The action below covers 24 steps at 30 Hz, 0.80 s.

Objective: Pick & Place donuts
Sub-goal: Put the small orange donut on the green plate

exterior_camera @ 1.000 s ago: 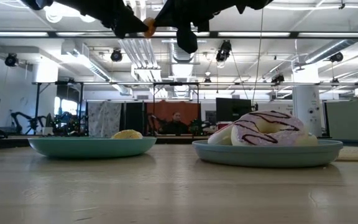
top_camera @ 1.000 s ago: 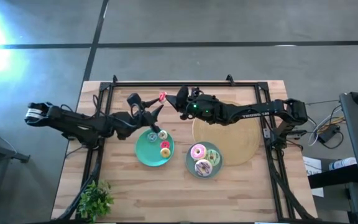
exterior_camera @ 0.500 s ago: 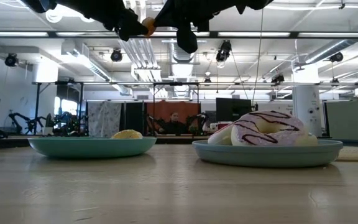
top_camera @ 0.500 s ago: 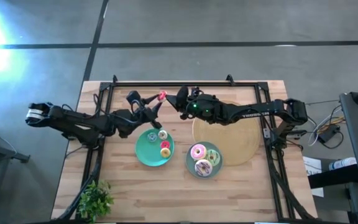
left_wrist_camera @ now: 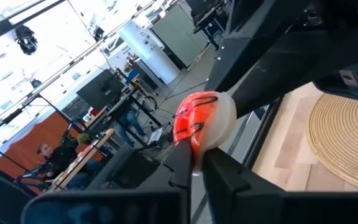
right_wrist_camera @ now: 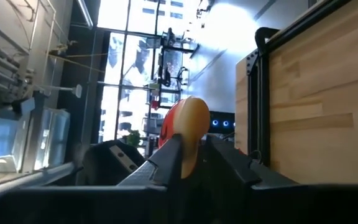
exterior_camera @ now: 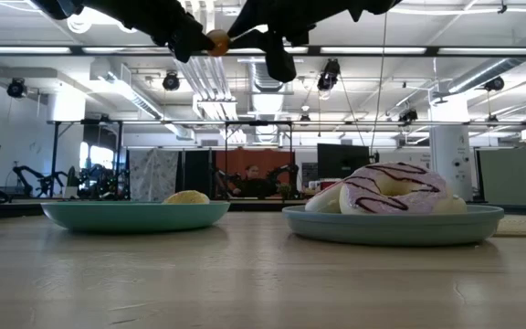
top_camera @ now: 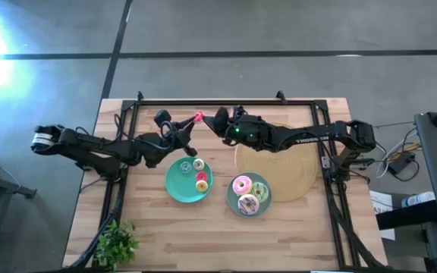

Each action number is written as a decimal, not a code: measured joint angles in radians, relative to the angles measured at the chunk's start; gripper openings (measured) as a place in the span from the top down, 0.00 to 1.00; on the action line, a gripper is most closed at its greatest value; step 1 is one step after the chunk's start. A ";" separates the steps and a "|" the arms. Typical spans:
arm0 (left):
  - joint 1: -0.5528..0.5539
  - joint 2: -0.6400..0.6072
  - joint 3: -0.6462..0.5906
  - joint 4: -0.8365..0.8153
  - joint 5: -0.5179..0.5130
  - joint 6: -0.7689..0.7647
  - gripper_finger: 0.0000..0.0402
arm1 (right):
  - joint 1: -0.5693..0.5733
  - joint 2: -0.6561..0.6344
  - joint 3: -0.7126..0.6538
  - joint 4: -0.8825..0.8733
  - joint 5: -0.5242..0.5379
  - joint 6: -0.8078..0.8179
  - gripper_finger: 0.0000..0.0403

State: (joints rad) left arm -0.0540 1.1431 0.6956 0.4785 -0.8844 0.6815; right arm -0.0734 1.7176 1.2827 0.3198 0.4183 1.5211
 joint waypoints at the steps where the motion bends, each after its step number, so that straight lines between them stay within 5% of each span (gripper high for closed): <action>1: 0.000 0.000 0.000 0.000 0.002 0.000 0.99 | 0.000 0.000 0.000 0.000 0.000 -0.013 0.81; 13: -0.006 -0.021 0.000 -0.225 -0.065 -0.041 1.00 | 0.002 -0.060 0.000 -0.167 -0.071 -0.243 0.54; 19: -0.066 -0.109 0.000 -0.628 -0.066 -0.279 1.00 | 0.001 -0.142 0.000 -0.350 -0.079 -0.303 0.49; 24: -0.157 -0.172 -0.008 -0.940 0.143 -0.595 1.00 | 0.001 -0.192 0.000 -0.408 -0.079 -0.356 0.49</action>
State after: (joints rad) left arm -0.2113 0.9707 0.6881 -0.4617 -0.7416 0.0867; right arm -0.0723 1.5260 1.2831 -0.0878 0.3393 1.1655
